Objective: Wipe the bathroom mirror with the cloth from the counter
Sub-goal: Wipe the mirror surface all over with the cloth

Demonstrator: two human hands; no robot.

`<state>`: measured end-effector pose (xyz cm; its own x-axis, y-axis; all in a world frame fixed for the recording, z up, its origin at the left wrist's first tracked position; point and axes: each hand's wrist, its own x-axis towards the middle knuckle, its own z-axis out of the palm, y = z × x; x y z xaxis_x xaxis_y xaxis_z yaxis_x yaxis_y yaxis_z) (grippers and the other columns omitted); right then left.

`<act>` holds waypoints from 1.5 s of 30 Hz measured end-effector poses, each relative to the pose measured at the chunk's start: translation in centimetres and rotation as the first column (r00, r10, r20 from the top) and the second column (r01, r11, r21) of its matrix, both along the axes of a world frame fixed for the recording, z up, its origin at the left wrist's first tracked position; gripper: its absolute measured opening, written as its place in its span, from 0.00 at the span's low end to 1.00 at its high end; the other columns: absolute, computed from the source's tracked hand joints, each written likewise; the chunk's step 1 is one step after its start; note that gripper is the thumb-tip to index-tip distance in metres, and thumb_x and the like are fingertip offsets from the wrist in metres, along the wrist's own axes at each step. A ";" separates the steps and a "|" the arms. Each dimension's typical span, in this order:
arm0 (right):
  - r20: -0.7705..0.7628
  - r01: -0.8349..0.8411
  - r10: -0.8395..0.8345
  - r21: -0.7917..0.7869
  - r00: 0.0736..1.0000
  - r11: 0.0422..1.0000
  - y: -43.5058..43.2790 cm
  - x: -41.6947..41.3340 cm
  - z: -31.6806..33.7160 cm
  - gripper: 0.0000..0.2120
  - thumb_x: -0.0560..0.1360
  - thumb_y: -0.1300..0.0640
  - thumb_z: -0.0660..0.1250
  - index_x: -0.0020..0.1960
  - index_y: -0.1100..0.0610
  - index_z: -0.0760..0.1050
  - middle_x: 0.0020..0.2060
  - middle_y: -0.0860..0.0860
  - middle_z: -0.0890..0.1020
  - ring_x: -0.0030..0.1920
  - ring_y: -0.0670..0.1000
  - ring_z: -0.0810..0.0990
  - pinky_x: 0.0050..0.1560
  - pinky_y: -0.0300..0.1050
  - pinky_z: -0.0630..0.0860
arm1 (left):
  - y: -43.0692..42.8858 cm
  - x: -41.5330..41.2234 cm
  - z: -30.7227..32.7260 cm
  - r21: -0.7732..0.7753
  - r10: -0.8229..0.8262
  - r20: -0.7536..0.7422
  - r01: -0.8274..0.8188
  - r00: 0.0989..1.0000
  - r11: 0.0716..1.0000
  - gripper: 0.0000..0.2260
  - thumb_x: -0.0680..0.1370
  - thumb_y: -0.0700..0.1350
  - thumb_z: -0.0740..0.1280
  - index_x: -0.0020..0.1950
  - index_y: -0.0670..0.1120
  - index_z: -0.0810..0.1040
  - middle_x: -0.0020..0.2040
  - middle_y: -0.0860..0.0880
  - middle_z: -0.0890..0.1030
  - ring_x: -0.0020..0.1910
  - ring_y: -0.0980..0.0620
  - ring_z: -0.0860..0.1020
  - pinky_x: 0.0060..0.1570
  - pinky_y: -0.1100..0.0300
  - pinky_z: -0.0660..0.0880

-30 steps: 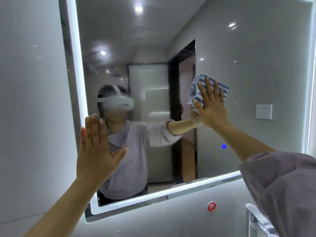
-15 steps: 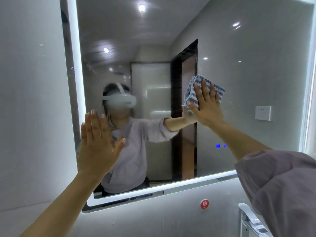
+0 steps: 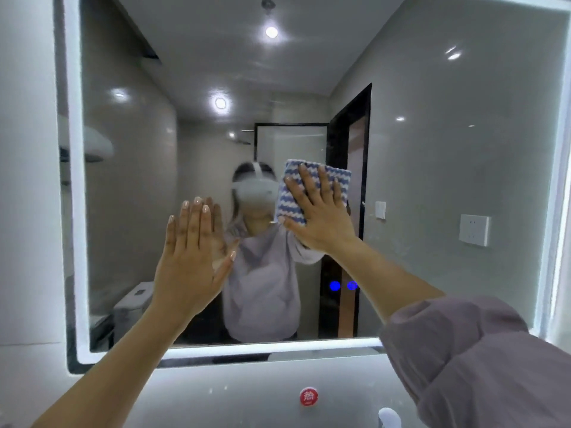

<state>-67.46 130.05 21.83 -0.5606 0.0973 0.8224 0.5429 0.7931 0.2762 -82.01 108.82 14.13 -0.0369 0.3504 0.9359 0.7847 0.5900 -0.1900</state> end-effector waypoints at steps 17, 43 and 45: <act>0.047 -0.155 0.149 0.158 0.988 0.975 2.7 1.5 -0.1 0.32 0.78 0.36 0.46 0.78 0.45 0.45 0.78 0.48 0.45 0.77 0.56 0.38 0.75 0.57 0.37 | 4.6 5.2 2.6 -0.063 0.045 0.038 -0.042 0.998 0.997 0.35 0.80 0.61 0.47 0.78 0.38 0.45 0.78 0.36 0.53 0.77 0.39 0.54 0.75 0.52 0.42; 0.006 -0.130 0.132 0.242 0.991 0.962 3.8 1.2 0.1 0.28 0.80 0.39 0.47 0.78 0.46 0.51 0.78 0.48 0.51 0.78 0.55 0.44 0.76 0.58 0.42 | 9.7 1.5 1.4 -0.075 0.015 0.035 -0.013 0.999 0.997 0.34 0.81 0.58 0.47 0.78 0.34 0.47 0.79 0.37 0.45 0.79 0.41 0.45 0.77 0.50 0.42; 0.002 -0.115 0.118 0.247 0.993 0.962 4.4 1.6 0.9 0.28 0.80 0.40 0.46 0.78 0.45 0.50 0.78 0.48 0.51 0.78 0.55 0.44 0.76 0.59 0.43 | 9.7 1.5 1.4 -0.070 0.004 0.027 -0.002 1.000 0.998 0.34 0.81 0.57 0.48 0.77 0.33 0.48 0.79 0.36 0.46 0.79 0.40 0.46 0.77 0.50 0.42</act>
